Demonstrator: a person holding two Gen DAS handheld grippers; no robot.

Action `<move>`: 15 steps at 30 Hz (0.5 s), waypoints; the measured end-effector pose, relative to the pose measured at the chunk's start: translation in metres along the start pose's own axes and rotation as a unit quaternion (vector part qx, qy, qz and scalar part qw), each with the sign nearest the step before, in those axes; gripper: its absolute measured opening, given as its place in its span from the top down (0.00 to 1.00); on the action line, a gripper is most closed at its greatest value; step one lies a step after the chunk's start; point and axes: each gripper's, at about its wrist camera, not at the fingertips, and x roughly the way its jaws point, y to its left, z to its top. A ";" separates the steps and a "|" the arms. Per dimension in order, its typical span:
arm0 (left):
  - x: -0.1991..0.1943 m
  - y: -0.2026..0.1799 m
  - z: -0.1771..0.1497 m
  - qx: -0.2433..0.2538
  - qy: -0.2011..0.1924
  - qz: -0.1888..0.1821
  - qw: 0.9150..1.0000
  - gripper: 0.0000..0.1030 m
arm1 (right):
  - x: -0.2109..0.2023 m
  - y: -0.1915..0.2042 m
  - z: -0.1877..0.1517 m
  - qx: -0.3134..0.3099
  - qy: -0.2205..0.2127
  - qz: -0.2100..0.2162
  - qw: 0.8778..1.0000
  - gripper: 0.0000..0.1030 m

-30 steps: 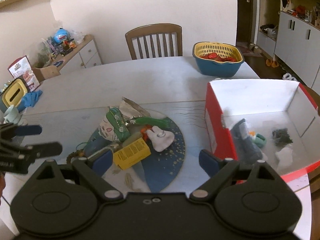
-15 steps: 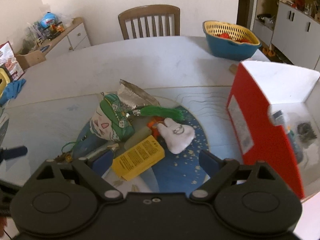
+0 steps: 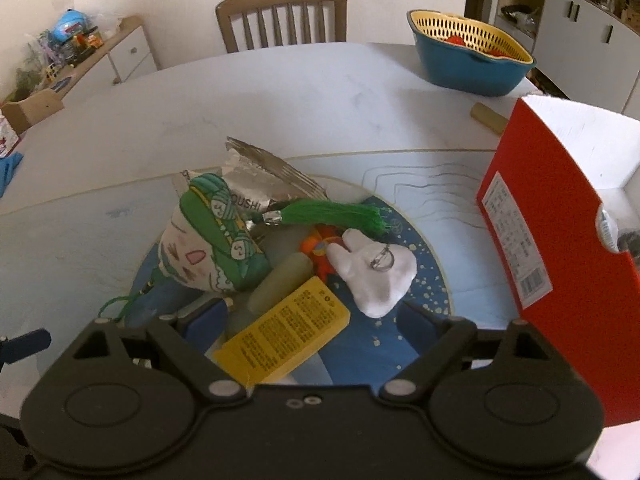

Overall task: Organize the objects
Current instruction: 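Move both tools back over the remaining clutter on the mat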

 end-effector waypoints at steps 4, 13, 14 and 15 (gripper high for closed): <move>0.004 0.000 -0.002 0.001 0.009 0.007 1.000 0.00 | 0.008 0.002 0.000 -0.010 0.006 -0.016 1.000 0.13; 0.006 0.001 -0.006 0.006 0.006 0.020 1.000 0.01 | 0.008 -0.003 -0.009 -0.013 0.013 -0.017 1.000 0.15; 0.006 0.002 -0.006 0.006 0.005 0.020 1.000 0.01 | 0.008 -0.005 -0.010 -0.013 0.013 -0.017 1.000 0.15; 0.006 0.002 -0.006 0.006 0.003 0.020 1.000 0.02 | 0.007 -0.006 -0.011 -0.014 0.012 -0.015 1.000 0.15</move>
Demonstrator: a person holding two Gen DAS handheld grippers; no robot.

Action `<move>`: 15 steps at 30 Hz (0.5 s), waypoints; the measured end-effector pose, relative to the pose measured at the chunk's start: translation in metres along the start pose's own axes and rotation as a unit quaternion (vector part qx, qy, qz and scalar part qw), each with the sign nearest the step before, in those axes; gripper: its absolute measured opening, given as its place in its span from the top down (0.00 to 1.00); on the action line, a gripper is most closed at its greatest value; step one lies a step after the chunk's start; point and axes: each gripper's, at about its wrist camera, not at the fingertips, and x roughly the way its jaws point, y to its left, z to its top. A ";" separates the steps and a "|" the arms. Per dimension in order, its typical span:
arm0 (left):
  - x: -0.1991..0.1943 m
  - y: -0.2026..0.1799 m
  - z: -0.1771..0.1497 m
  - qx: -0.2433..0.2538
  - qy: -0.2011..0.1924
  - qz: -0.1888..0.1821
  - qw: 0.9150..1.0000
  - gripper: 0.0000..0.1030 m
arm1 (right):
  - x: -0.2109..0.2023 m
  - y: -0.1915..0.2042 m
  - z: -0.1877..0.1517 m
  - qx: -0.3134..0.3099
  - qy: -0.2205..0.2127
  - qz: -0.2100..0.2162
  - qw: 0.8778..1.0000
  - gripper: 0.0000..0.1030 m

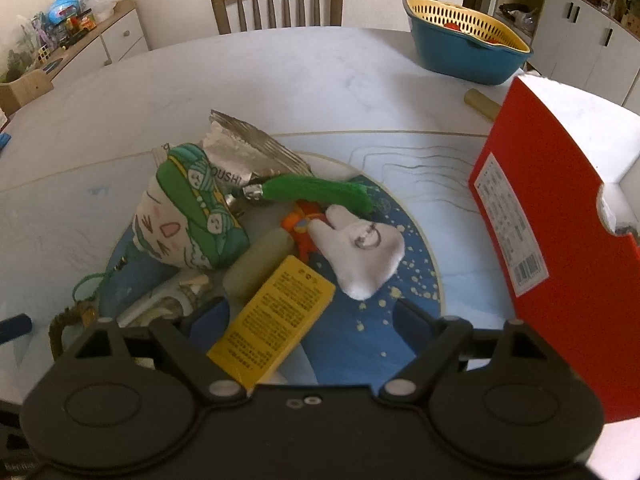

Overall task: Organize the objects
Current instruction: 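Grasp the brown bead bracelet with the left tool while the right tool grasps the yellow box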

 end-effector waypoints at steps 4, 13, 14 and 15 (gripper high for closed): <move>-0.002 -0.002 0.003 0.004 -0.007 -0.005 1.000 0.18 | -0.001 -0.002 -0.002 -0.015 0.000 0.004 1.000 0.25; -0.008 -0.006 0.006 0.012 -0.014 -0.014 1.000 0.63 | 0.003 0.007 -0.004 -0.032 0.025 0.015 0.999 0.49; -0.008 -0.005 0.006 0.011 -0.013 -0.014 1.000 0.64 | 0.002 0.007 -0.005 -0.034 0.025 0.016 0.999 0.52; -0.009 -0.004 0.006 0.010 -0.013 -0.014 1.000 0.69 | 0.001 0.006 -0.005 -0.036 0.025 0.016 0.999 0.53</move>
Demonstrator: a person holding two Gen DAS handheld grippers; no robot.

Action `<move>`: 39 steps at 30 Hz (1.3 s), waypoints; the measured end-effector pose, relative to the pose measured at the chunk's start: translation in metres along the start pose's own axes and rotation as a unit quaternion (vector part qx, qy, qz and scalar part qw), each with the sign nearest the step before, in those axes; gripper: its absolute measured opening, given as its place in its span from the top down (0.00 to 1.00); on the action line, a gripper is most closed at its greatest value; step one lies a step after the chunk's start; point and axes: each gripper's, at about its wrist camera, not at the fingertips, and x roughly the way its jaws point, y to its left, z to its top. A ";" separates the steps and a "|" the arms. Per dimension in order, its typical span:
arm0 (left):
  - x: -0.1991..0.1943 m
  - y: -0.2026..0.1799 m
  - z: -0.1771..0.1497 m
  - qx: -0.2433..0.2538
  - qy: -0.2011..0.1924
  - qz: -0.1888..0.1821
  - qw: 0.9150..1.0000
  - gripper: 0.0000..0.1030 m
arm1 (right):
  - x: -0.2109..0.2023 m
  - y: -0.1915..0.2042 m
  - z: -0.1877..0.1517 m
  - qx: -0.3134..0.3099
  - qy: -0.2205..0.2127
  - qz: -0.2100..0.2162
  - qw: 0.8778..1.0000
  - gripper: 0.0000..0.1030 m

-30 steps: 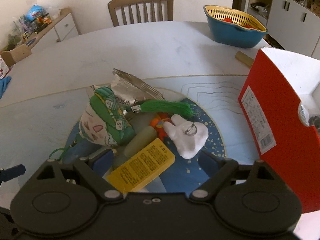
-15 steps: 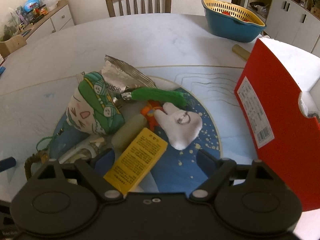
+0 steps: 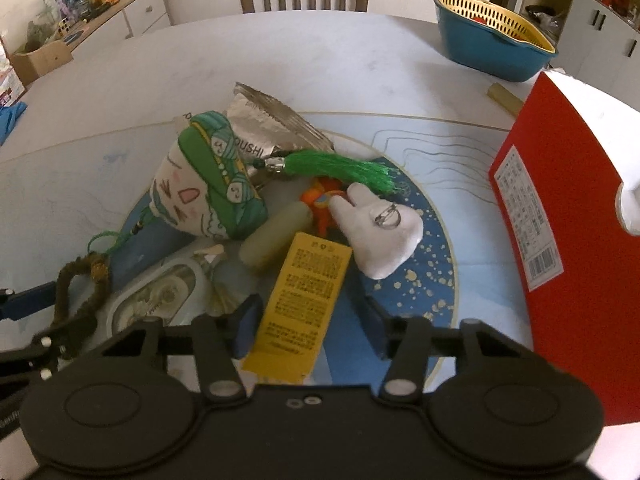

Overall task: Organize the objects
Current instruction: 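Grasp the brown bead bracelet with the left tool while the right tool grasps the yellow box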

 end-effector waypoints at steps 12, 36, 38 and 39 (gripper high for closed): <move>-0.007 0.011 -0.002 -0.015 0.008 -0.011 1.000 0.85 | -0.019 -0.010 -0.018 -0.008 -0.005 0.015 1.000 0.73; -0.087 -0.028 0.025 -0.009 -0.045 -0.066 0.997 0.85 | -0.132 -0.069 -0.051 0.000 -0.064 0.045 0.997 0.73; -0.093 -0.039 0.032 -0.005 -0.051 -0.071 0.996 0.85 | -0.140 -0.077 -0.052 0.000 -0.068 0.043 0.997 0.73; -0.095 -0.044 0.036 -0.003 -0.053 -0.073 0.996 0.85 | -0.143 -0.082 -0.052 0.001 -0.071 0.044 0.997 0.73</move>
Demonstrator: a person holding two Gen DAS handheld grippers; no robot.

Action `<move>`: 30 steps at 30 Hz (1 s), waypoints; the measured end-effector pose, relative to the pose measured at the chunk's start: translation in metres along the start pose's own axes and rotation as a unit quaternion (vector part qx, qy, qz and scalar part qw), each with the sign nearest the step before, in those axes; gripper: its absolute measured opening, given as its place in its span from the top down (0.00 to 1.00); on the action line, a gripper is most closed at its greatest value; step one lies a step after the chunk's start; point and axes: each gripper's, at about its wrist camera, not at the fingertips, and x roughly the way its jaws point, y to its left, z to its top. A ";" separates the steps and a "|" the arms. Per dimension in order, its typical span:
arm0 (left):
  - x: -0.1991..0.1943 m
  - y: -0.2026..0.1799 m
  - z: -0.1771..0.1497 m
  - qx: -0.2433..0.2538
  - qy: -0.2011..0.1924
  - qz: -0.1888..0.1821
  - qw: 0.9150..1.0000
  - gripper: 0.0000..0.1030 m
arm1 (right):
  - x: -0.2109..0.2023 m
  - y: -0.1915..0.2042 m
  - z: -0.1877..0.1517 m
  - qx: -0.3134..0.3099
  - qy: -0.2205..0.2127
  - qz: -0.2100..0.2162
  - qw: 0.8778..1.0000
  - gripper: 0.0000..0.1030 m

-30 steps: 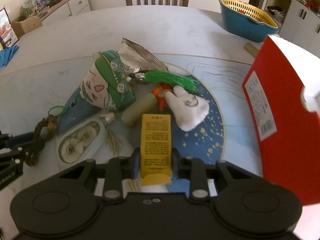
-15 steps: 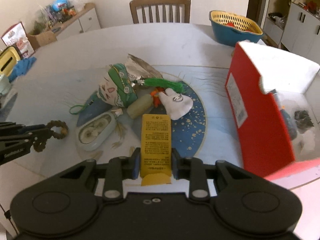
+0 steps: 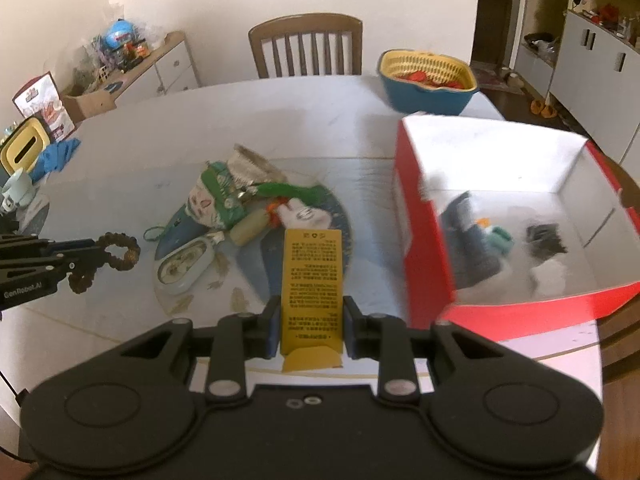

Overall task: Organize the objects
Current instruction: 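Carry the bracelet and yellow box over the red shoebox with both tools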

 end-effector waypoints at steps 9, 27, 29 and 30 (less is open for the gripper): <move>0.006 -0.053 0.034 0.025 -0.024 -0.005 0.999 0.85 | -0.033 -0.048 0.014 0.003 -0.031 0.002 0.999 0.73; 0.053 -0.157 0.105 0.051 -0.040 -0.038 0.997 0.86 | -0.029 -0.172 0.036 0.024 -0.033 -0.019 0.999 0.73; 0.057 -0.164 0.110 0.053 -0.036 -0.043 0.997 0.86 | -0.028 -0.186 0.035 0.029 -0.032 -0.023 0.999 0.73; 0.060 -0.165 0.111 0.051 -0.031 -0.044 0.997 0.86 | -0.029 -0.191 0.035 0.032 -0.031 -0.023 0.999 0.73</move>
